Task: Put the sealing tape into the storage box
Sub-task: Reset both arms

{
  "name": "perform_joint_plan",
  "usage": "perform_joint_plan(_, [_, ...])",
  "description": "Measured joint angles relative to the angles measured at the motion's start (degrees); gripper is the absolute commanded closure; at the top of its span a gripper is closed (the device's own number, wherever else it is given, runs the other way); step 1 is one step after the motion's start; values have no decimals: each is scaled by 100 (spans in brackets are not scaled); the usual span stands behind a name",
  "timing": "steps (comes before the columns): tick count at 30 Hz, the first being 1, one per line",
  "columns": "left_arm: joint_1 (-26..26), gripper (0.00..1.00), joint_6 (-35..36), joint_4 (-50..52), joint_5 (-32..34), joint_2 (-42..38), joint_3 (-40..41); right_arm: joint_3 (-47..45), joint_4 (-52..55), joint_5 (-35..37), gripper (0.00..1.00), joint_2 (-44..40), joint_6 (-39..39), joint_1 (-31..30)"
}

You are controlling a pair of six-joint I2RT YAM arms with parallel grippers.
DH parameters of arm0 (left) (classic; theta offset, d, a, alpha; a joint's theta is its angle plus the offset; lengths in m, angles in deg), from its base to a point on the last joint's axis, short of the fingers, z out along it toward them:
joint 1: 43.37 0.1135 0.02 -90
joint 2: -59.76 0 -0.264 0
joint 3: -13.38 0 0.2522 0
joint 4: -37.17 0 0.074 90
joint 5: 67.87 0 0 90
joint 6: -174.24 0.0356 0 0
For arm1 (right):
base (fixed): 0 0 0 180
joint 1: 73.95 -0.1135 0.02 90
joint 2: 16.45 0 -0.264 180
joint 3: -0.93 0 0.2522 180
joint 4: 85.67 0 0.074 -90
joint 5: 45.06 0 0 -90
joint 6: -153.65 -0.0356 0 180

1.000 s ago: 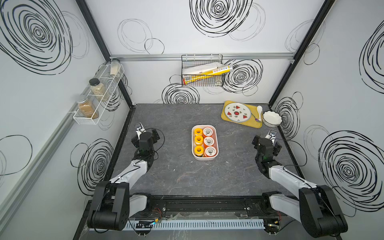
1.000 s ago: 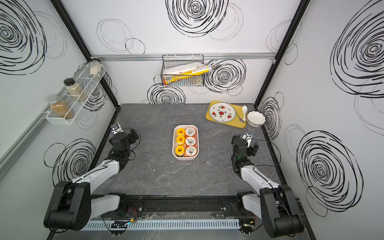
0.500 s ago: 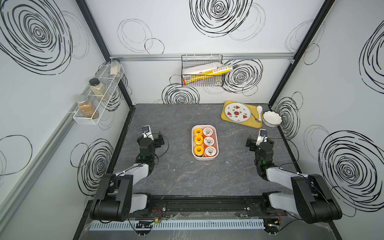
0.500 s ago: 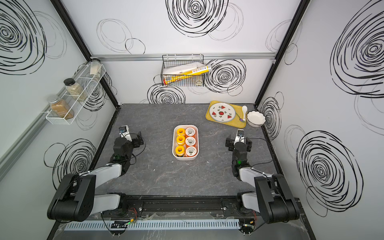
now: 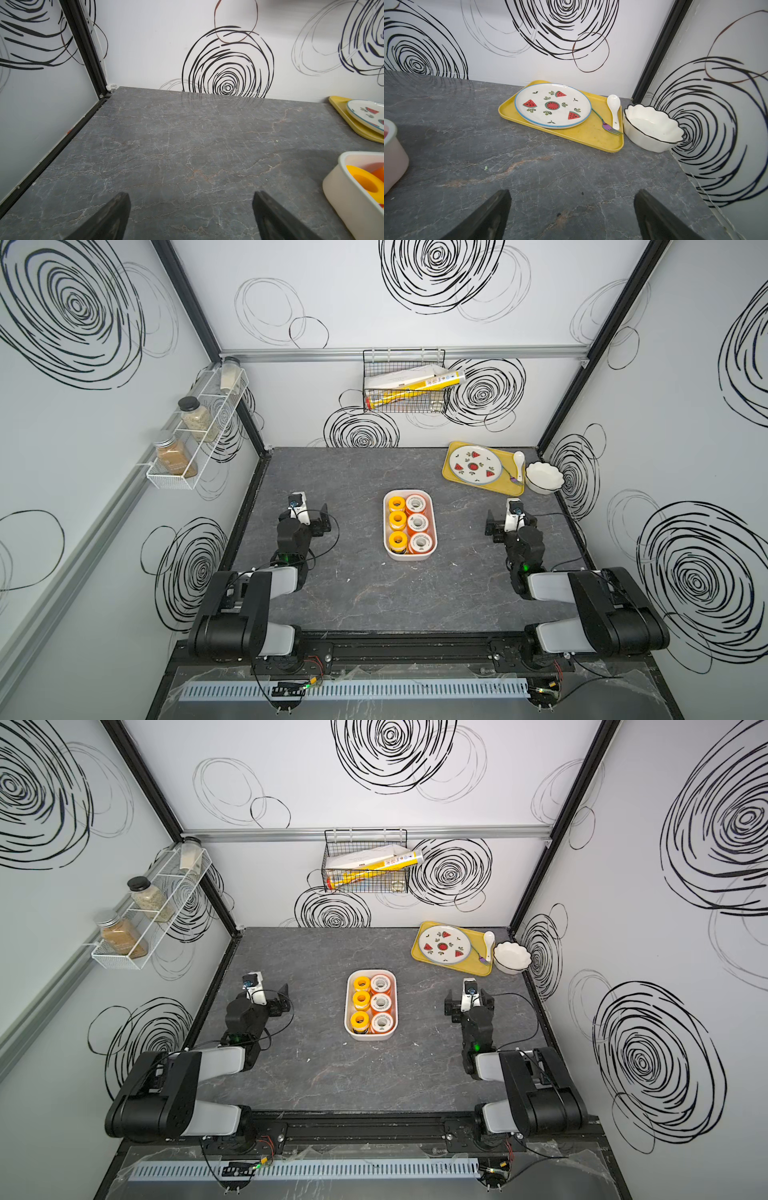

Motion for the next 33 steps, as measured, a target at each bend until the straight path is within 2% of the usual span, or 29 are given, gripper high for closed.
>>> perform_joint_plan(7, [13, 1, 35, -492, -201, 380, 146, -210, -319, -278, 2, 11, -2, 103])
perform_joint_plan(18, [13, 1, 72, -920, -306, 483, 280, -389, -839, -555, 0, 382, -11, 232])
perform_joint_plan(33, [13, 1, 72, -979, -313, 483, 280, -138, -667, -363, 0, 450, -354, 446])
